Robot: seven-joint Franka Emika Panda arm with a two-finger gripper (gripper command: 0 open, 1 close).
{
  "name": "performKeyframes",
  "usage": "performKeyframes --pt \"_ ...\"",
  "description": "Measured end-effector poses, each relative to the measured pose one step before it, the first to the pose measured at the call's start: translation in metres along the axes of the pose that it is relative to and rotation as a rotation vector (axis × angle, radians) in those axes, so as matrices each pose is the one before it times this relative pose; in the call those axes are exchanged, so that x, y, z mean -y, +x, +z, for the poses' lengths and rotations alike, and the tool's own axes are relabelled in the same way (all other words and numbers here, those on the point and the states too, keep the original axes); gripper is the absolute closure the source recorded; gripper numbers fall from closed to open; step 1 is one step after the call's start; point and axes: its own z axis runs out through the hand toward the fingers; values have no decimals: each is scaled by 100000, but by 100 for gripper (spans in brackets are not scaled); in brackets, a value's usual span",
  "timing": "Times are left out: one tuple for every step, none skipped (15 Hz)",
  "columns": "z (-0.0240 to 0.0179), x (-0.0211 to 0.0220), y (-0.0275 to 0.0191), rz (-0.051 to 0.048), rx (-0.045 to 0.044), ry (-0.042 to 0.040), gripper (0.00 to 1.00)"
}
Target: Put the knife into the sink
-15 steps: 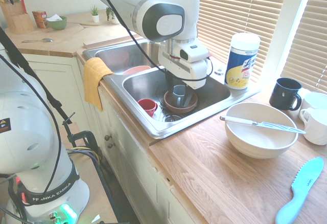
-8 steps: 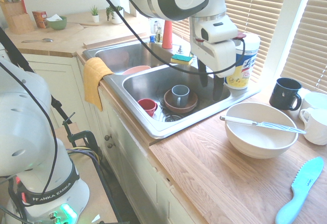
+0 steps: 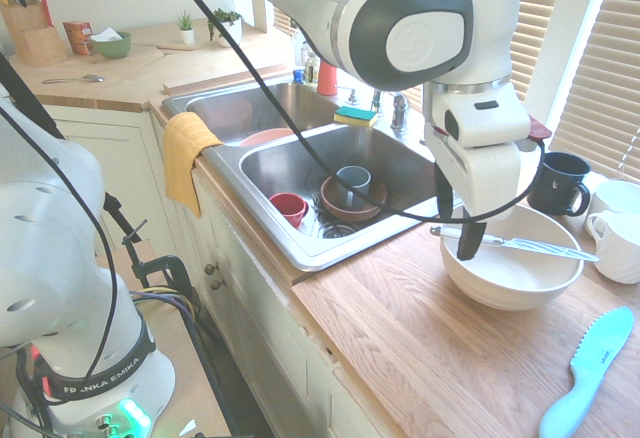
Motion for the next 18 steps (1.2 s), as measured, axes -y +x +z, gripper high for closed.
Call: performKeyframes --pt "247 141 151 -202 -435 859 0" --pt "127 198 160 -300 -724 1530 0" --pt "133 221 122 -333 -623 1513 0" --pt "215 261 31 -486 -473 1353 0" --pt "283 209 46 -419 -326 1038 0" --pt "381 128 19 -228 -76 259 100" --pt "436 135 -25 -200 63 -5 100" --pt "384 153 -40 -241 73 -33 100" --pt "289 169 5 -186 -11 38 100" --pt "147 122 59 -51 -4 -44 100" --pt "14 83 55 -11 -47 27 100" --pt "-54 80 62 2 -118 133 100" --pt "-45 113 60 -47 -106 121 100" --pt "90 86 -61 -212 112 -119 100" --pt "99 118 -125 -341 149 -115 100" --pt "109 113 -163 -402 184 -138 100" --pt "88 115 -166 -410 165 -102 100" --pt "64 97 -138 -343 122 -69 100"
